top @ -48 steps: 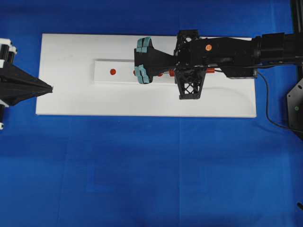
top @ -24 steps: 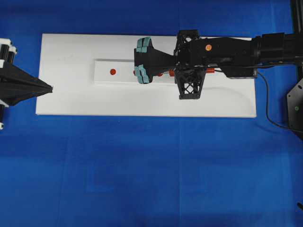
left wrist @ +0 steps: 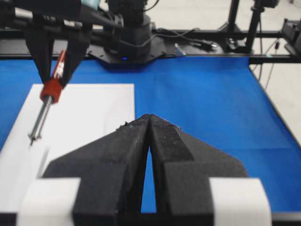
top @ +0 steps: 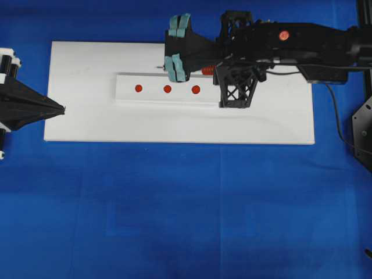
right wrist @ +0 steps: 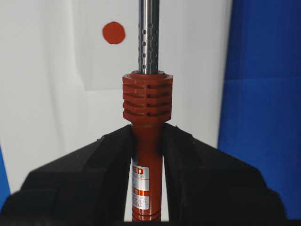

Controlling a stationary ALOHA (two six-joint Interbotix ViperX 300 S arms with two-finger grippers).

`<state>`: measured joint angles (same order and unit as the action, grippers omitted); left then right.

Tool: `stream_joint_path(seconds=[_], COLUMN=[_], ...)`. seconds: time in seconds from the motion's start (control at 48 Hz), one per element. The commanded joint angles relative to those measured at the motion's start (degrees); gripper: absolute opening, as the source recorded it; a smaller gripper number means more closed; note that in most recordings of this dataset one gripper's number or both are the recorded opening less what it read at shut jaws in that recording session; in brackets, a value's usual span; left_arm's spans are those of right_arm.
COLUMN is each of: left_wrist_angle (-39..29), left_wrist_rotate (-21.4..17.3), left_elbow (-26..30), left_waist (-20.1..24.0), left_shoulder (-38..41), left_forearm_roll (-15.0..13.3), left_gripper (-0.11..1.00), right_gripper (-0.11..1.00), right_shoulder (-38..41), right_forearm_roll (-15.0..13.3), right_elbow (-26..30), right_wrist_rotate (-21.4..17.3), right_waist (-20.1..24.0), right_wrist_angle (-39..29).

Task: Touch the tip of the soldering iron to the mark.
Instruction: 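Lift the iron and move it right toward the right dot, then lower the iron tip onto the right red dot and hold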

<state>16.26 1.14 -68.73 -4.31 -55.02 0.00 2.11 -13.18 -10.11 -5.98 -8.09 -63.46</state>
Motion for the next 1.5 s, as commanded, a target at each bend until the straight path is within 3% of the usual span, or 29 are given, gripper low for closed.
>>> stream_joint_path(seconds=[0.0, 0.396, 0.959, 1.48], left_wrist_angle=[0.3, 0.3, -0.7, -1.6], left_wrist_rotate=[0.1, 0.0, 0.0, 0.0], left_elbow=[0.6, 0.6, 0.6, 0.6], left_waist=[-0.1, -0.2, -0.1, -0.2], left_shoulder=[0.4, 0.4, -0.1, -0.1], left_forearm_roll=[0.1, 0.1, 0.1, 0.1], left_gripper=[0.00, 0.00, 0.00, 0.00], right_gripper=[0.07, 0.07, 0.07, 0.07], right_shoulder=[-1.9, -2.6, -13.0, -9.3], right_forearm_roll=[-0.6, -0.7, -0.2, 0.5], right_elbow=[1.8, 0.3, -13.5, -14.2], right_wrist_rotate=[-0.1, -0.2, -0.9, -0.7], right_waist=[-0.1, 0.0, 0.0, 0.1], right_wrist_angle=[-0.7, -1.1, -1.3, -0.4])
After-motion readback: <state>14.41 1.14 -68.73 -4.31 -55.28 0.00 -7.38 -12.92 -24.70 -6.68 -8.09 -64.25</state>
